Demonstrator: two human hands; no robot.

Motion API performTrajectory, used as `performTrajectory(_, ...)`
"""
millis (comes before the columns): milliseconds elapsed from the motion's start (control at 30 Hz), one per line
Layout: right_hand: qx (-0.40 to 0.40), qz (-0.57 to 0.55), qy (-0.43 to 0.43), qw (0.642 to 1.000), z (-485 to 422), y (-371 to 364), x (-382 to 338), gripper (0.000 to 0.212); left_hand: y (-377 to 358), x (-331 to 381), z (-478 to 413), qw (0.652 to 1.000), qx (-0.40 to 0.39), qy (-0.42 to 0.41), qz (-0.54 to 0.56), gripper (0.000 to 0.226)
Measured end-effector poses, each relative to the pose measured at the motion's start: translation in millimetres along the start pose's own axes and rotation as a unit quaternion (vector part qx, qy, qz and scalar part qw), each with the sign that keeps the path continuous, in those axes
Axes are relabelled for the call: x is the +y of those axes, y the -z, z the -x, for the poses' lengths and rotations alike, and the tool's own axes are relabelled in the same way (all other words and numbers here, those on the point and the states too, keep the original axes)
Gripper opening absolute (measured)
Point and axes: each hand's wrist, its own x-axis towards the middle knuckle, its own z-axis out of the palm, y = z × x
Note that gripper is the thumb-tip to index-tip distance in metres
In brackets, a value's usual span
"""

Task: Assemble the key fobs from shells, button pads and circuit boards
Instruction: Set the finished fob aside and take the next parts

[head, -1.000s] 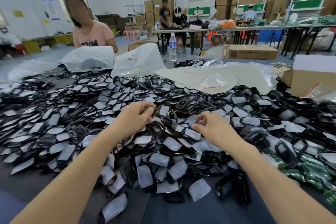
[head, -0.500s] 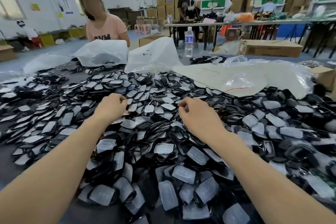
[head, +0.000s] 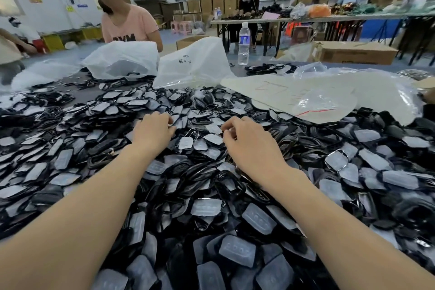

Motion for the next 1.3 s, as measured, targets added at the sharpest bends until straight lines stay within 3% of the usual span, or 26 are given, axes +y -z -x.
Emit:
performTrajectory(433,0.025,-0.010,-0.009,1.000,6,8,19,0.027,-11,0,-7,0.994,0.050,-0.008,-0.093,0.022)
performTrajectory(600,0.046,-0.139,-0.041,0.988,6,15,30,0.020,0,3,14,0.986,0.143,-0.068,-0.052,0.023)
performTrajectory(700,0.012,-0.298,-0.111,0.948,9,24,36,0.020,17,22,40,0.959,0.214,-0.182,-0.019,0.017)
performTrajectory(867,-0.039,-0.459,-0.201,0.865,34,41,46,0.018,34,69,90,0.872,0.285,-0.398,-0.021,0.011)
performTrajectory(1033,-0.028,-0.502,-0.189,0.843,84,58,66,0.017,44,111,129,0.823,0.299,-0.483,-0.008,0.007)
performTrajectory(1167,0.000,-0.562,-0.213,0.799,124,82,81,0.026,53,139,158,0.791,0.313,-0.525,-0.025,0.011)
performTrajectory(1300,0.023,-0.532,-0.196,0.824,163,104,93,0.011,65,168,188,0.781,0.311,-0.541,-0.017,0.006)
